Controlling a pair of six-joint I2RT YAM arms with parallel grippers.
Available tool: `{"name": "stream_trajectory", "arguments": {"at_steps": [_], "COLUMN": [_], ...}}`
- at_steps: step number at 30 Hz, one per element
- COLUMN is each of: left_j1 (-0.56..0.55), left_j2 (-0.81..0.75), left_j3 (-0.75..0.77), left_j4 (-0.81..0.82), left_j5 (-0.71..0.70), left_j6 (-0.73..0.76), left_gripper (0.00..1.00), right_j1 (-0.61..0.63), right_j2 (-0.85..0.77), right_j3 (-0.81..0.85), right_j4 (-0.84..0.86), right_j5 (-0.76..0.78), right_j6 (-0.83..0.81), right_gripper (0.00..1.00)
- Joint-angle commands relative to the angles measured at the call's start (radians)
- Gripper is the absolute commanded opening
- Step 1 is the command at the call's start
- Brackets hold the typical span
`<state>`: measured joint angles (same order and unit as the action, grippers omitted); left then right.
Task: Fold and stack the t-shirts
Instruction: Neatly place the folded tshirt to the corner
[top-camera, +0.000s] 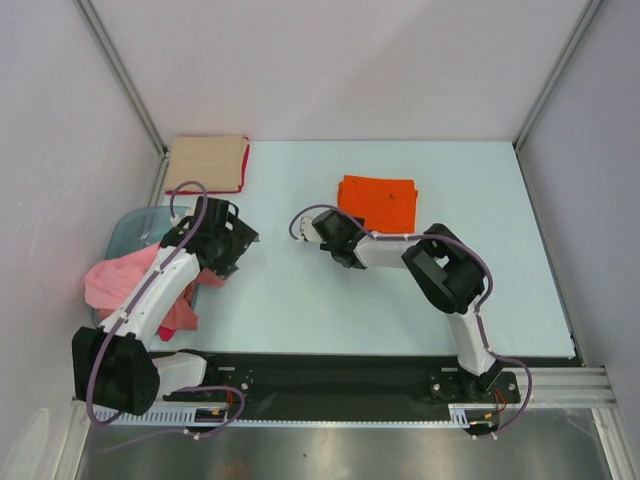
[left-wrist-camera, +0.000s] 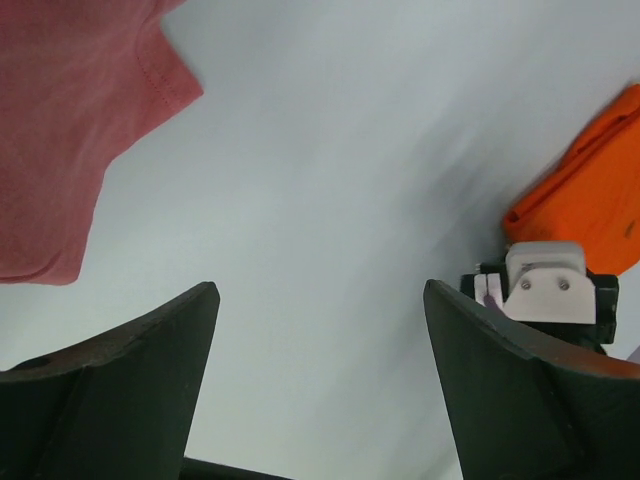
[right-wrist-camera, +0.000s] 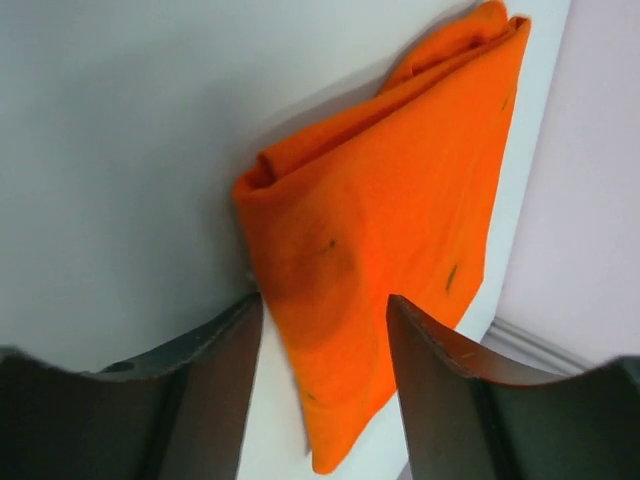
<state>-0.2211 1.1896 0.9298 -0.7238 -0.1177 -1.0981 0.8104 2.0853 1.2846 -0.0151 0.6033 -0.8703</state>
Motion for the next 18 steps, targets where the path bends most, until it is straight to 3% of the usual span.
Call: {"name": "stream_trajectory", "arguments": {"at_steps": [1,5,6,9,12,15,18], "left_j1": [0.019,0.017,0.017,0.017,0.017,0.014,-0.004], "left_j2": [0.047,0.129,0.175,0.313,0.442,0.582,0.662], "left_j3": [0.052,0.07,0.076,0.107,0.184,0.257,0.276], "left_j4": [-0.014,0.056,0.075,0.182,0.29,0.409,0.652], "left_j5": [0.042,0.094,0.105,0.171,0.291,0.412,0.443], "left_j6": [0.017,0.018,0.021,0.038,0.107,0.084,0.034], "left_gripper": [0.9,0.91,0.91,0.94,0.94,0.94,0.94], "right_j1": [-0.046,-0.06,-0.062,-0.071,-0.088,-0.102,-0.12], "right_j2": [0.055,0.045,0.029,-0.013,-0.07,-0.126,-0.175], "right_j3": [0.038,0.05,0.061,0.052,0.038,0.01,-0.019], "right_j4": [-0.02,-0.032,-0.054,-0.078,-0.082,-0.078,-0.065], "right_j5": [-0.054,-0.108,-0.123,-0.195,-0.246,-0.286,-0.318], "right_j6": [-0.041,-0.049,-0.05,-0.024,0.017,0.039,0.065], "right_gripper": [0.57,0.32,0.2,0.06,0.0,0.0,0.0]}}
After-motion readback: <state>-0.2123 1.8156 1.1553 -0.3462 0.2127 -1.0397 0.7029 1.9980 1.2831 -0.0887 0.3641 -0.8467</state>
